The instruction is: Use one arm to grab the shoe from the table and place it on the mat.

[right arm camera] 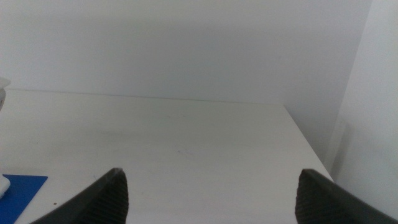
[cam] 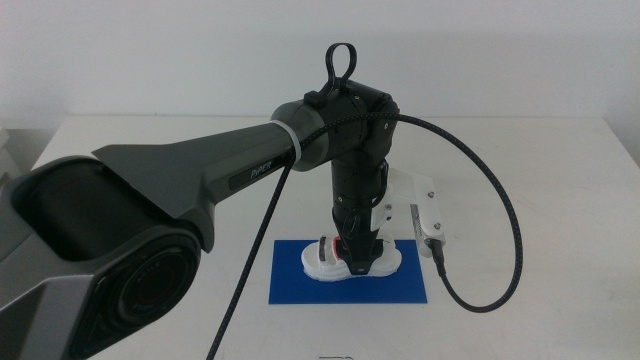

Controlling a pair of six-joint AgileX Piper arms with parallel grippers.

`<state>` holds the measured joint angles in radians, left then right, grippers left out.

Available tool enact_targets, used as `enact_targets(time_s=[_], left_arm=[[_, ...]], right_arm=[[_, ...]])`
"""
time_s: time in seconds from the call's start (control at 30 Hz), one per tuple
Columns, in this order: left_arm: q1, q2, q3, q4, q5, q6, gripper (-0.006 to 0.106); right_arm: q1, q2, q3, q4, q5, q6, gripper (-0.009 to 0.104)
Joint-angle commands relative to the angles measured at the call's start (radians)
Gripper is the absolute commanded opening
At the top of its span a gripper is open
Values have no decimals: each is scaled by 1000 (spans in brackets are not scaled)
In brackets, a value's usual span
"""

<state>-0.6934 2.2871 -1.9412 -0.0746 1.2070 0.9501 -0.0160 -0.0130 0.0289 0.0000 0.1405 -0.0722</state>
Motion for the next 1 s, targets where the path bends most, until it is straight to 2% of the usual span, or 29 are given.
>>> enact_targets(time_s=[0.0,0.1,0.13,0.27,0.3,0.57,0.73,0.87,0.97], left_arm=[[1,-56,-9,-18,113,22,32],[1,-56,-9,-18,112,22,50],[1,-56,-9,-18,112,21,65],[1,-56,-11,-18,110,21,91],[1,-59,-11,-18,111,21,94],[18,-155,-11,-18,114,-18,94],[36,-295,-11,-18,86,-150,94],[46,-412,-11,-17,-36,-256,94],[59,-491,-11,25,-152,-279,94]], right_arm=[[2,-19,-19,-9,-75,-4,94],[2,-19,-19,-9,-75,-4,94],[2,-19,-19,-9,-75,-4,94],[2,-19,-19,-9,-75,-4,94],[2,-19,-19,-9,-75,-4,94],[2,-19,-19,-9,-75,-4,94],[2,-19,-19,-9,-75,-4,94],[2,-19,-19,-9,-75,-4,94],[2,-19,-19,-9,-75,-4,94]])
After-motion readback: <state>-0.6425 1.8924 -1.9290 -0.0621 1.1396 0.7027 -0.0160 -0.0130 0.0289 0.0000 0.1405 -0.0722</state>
